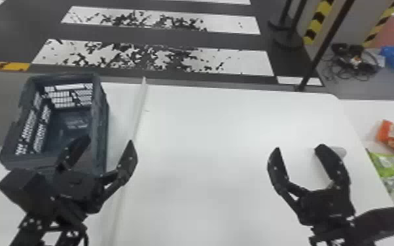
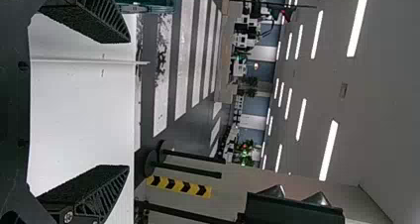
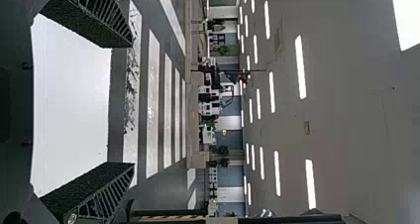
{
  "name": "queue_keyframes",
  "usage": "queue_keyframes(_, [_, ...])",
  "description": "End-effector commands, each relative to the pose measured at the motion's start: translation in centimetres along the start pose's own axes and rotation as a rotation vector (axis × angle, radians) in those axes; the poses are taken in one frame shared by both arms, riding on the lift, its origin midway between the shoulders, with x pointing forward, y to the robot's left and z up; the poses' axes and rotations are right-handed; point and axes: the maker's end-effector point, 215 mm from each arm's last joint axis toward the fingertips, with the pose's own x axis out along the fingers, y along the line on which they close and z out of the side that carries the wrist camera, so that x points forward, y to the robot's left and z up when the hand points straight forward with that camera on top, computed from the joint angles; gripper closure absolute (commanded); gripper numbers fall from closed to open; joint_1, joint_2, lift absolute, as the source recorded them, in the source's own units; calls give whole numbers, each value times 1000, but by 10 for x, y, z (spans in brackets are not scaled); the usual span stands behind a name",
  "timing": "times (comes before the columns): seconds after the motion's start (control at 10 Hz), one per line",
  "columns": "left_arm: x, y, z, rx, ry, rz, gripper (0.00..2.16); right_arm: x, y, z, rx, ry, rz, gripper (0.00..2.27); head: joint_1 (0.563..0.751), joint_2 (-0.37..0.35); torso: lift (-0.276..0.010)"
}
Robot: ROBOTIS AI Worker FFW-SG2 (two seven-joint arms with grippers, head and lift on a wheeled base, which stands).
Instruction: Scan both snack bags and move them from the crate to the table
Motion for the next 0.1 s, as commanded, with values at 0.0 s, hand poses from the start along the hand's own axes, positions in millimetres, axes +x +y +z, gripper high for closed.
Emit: queue_keyframes(0.0, [0,0,0,0,0,0,87,0,1,0,-1,0,1,76,695,-59,-88])
